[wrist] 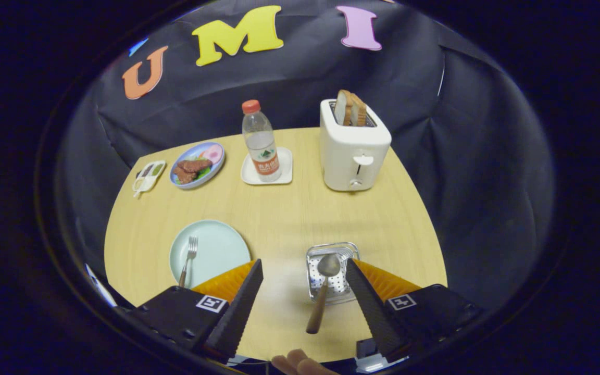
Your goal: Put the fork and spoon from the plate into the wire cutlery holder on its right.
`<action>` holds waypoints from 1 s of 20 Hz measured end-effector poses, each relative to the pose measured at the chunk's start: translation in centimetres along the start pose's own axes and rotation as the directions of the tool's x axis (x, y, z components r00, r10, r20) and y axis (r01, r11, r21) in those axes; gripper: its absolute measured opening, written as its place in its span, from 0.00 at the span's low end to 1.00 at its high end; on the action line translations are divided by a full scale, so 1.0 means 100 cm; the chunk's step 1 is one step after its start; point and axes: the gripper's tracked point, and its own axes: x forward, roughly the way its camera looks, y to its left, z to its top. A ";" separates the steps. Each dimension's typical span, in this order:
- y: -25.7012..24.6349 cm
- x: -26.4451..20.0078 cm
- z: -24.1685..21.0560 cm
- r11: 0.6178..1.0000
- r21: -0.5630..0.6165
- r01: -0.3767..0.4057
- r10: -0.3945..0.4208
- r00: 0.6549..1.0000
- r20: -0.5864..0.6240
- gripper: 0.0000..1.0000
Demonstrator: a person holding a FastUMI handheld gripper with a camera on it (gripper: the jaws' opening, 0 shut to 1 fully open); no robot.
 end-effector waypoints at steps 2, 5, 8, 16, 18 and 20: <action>0.023 -0.002 -0.002 1.000 -0.008 -0.026 0.026 1.000 0.007 0.96; 0.058 -0.002 -0.005 0.998 -0.013 -0.068 0.069 0.997 0.034 0.96; 0.098 0.003 -0.015 0.994 -0.027 -0.102 0.103 0.994 0.038 0.96; 0.186 0.046 -0.067 0.989 -0.045 -0.138 0.136 0.990 -0.033 0.96; 0.199 0.058 -0.079 0.991 -0.046 -0.126 0.124 0.991 -0.054 0.95; 0.210 0.066 -0.088 0.991 -0.037 -0.126 0.123 0.989 -0.078 0.93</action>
